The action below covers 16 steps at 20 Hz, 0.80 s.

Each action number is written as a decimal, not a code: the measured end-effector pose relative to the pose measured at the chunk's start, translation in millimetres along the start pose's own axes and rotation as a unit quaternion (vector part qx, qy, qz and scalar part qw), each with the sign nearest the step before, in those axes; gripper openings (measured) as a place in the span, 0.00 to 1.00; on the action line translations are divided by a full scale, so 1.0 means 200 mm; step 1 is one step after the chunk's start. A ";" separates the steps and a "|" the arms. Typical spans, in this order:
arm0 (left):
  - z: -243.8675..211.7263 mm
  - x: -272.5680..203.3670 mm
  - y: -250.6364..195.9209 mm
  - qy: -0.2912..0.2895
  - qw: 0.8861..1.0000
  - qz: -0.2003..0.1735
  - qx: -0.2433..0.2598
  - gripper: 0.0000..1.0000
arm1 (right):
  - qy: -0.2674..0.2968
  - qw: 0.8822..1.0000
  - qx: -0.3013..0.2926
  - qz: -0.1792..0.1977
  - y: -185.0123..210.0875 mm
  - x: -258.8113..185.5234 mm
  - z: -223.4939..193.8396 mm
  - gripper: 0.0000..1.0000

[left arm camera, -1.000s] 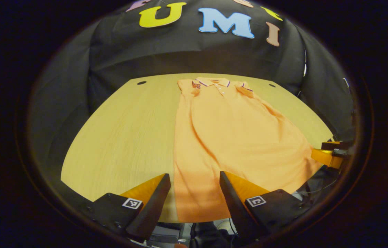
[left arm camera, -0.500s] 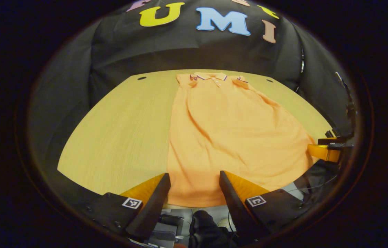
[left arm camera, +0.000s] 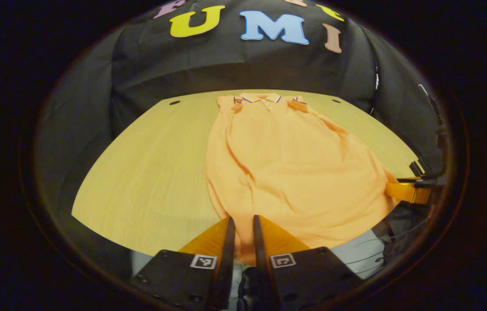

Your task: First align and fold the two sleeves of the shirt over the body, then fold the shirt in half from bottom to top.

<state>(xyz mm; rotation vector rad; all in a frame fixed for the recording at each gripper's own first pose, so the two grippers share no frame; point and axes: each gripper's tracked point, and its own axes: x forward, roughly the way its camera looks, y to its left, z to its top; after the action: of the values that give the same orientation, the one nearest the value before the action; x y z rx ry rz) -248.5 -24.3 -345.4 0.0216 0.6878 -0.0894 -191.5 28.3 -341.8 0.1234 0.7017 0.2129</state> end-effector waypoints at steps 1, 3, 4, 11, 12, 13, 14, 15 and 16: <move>0.00 0.01 0.00 0.006 1.000 0.000 0.002 0.15 | -0.004 1.000 0.022 0.005 0.00 0.01 0.00 0.12; 0.02 0.00 0.01 0.013 1.000 0.001 -0.006 0.07 | 0.009 0.999 0.039 0.014 0.05 0.06 -0.05 0.12; 0.02 0.01 0.00 0.015 1.000 0.000 -0.011 0.06 | 0.012 0.999 0.043 0.018 0.02 -0.01 0.00 0.04; 0.18 -0.07 0.02 -0.004 0.999 0.005 -0.044 0.06 | -0.015 0.998 0.028 0.046 0.04 -0.11 0.18 0.03; 0.24 -0.09 0.02 -0.015 0.999 0.005 -0.042 0.06 | -0.024 0.998 0.027 0.049 0.04 -0.13 0.23 0.03; 0.31 -0.10 0.02 -0.026 0.999 0.003 -0.041 0.06 | -0.031 0.998 0.028 0.050 0.04 -0.15 0.29 0.03; 0.38 -0.09 0.02 -0.035 0.999 0.001 -0.041 0.06 | -0.040 0.997 0.032 0.052 0.04 -0.16 0.34 0.03; 0.45 -0.10 0.01 -0.044 0.998 -0.003 -0.042 0.06 | -0.048 0.997 0.037 0.054 0.04 -0.17 0.41 0.03; 0.52 -0.10 0.01 -0.052 0.998 -0.007 -0.044 0.06 | -0.055 0.996 0.040 0.055 0.04 -0.18 0.47 0.03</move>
<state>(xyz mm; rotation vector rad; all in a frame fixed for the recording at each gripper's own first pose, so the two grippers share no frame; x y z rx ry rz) -197.5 -26.3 -253.2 -0.0715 0.5879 -0.0727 -157.7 24.6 -246.1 0.2490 0.5944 0.2822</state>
